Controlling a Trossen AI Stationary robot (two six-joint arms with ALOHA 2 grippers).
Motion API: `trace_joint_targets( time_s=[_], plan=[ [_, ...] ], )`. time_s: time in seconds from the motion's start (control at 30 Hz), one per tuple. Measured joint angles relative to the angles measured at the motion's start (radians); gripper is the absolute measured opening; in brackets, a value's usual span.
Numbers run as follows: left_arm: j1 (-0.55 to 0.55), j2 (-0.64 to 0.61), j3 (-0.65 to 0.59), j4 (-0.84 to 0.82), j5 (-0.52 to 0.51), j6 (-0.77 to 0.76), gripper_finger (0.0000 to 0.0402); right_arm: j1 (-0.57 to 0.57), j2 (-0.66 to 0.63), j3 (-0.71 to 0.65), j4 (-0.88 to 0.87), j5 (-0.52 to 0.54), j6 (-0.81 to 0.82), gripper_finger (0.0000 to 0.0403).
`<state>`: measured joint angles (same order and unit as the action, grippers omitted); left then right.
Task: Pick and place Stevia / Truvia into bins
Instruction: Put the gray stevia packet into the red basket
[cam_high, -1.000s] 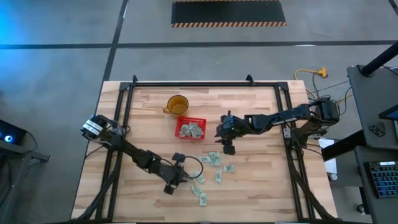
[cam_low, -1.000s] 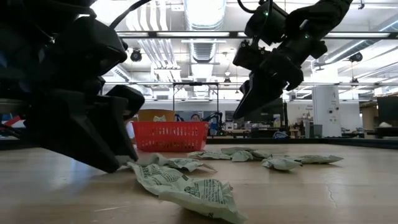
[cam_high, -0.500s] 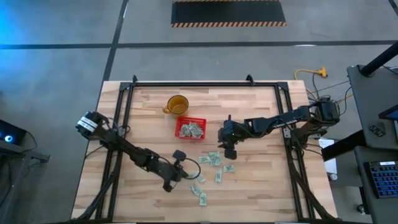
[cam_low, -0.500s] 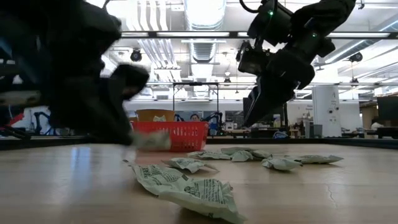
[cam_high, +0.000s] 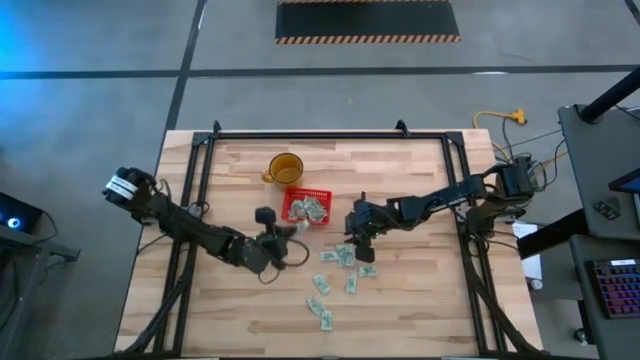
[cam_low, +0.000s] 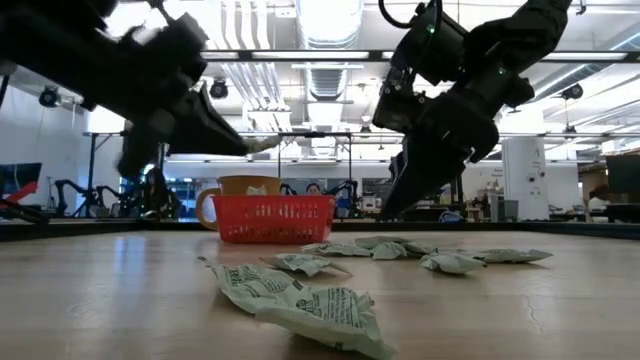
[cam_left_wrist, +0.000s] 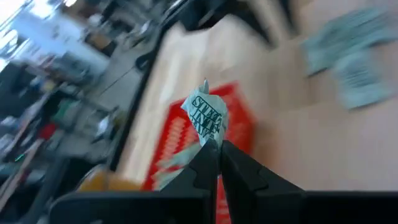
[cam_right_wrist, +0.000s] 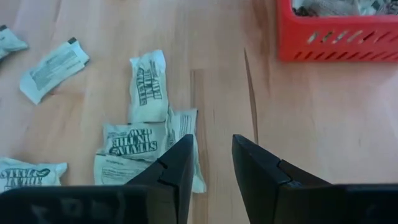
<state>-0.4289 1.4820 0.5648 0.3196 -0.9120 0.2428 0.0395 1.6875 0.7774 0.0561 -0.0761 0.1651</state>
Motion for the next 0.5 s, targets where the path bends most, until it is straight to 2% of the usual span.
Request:
trace_joint_targets(
  time_s=[0.1, 0.27, 0.4, 0.5],
  plan=[
    [0.073, -0.003, -0.011, -0.015, -0.004, 0.001, 0.0000, 0.002, -0.003, 0.001, 0.014, 0.000, 0.005, 0.0103],
    [0.197, 0.002, -0.009, -0.050, 0.092, -0.013, 0.0000, 0.002, -0.005, 0.001, 0.028, -0.001, 0.014, 0.0103],
    [0.229, 0.002, -0.008, -0.055, 0.097, -0.026, 0.0005, 0.004, -0.004, 0.001, 0.028, -0.001, 0.012, 0.0098],
    [0.225, 0.002, -0.008, -0.058, 0.106, -0.025, 0.0031, 0.004, -0.004, 0.001, 0.029, -0.007, 0.016, 0.0095]
  ],
)
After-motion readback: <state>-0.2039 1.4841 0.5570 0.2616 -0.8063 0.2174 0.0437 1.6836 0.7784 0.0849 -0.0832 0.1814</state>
